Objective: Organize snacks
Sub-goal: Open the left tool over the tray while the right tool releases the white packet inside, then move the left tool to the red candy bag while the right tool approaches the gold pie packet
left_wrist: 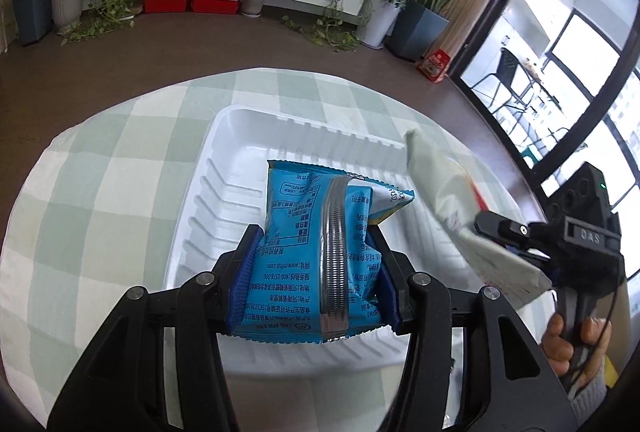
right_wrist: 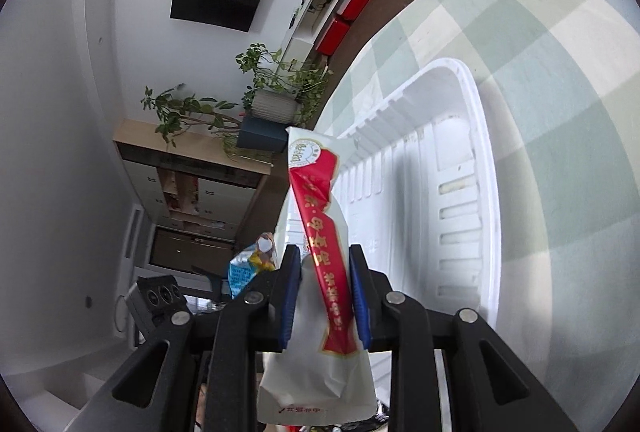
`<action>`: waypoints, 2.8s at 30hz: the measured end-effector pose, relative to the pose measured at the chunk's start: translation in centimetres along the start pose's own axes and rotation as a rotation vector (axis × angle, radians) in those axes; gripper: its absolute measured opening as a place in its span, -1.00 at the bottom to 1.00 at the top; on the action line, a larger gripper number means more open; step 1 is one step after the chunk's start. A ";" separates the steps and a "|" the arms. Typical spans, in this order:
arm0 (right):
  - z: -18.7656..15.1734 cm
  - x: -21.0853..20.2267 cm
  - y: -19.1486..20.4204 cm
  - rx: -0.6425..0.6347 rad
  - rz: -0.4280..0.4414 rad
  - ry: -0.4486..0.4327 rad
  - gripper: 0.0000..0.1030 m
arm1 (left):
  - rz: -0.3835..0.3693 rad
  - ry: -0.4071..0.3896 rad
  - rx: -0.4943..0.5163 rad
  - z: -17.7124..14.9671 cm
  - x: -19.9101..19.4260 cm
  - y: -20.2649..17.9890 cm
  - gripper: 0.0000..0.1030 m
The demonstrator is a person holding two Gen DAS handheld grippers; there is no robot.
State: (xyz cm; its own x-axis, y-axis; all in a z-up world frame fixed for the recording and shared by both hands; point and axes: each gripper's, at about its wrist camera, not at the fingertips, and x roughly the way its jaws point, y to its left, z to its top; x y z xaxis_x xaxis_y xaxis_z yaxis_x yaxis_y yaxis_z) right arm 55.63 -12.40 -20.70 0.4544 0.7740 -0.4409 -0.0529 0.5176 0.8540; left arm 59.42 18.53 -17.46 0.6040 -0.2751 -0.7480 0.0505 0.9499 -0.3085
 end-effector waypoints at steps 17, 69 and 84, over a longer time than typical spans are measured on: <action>-0.9 -1.8 4.8 -0.244 -0.108 -0.051 -0.02 | 0.088 -0.051 0.024 -1.0 -2.1 0.3 0.10; -19.3 -8.7 1.8 -0.997 -0.640 0.385 0.45 | 0.141 -0.004 0.109 -17.7 -13.7 -0.7 0.11; -19.9 -9.5 2.4 -0.934 -0.617 0.355 -0.30 | 0.137 0.083 0.168 -17.9 -9.9 -0.8 0.19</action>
State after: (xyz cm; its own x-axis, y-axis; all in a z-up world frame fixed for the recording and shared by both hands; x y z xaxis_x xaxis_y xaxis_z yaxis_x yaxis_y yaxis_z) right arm 33.45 -11.26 -19.92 0.3654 0.2802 -0.8877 -0.6097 0.7927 -0.0008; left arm 39.19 17.83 -20.32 0.5472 -0.1468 -0.8241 0.1086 0.9886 -0.1040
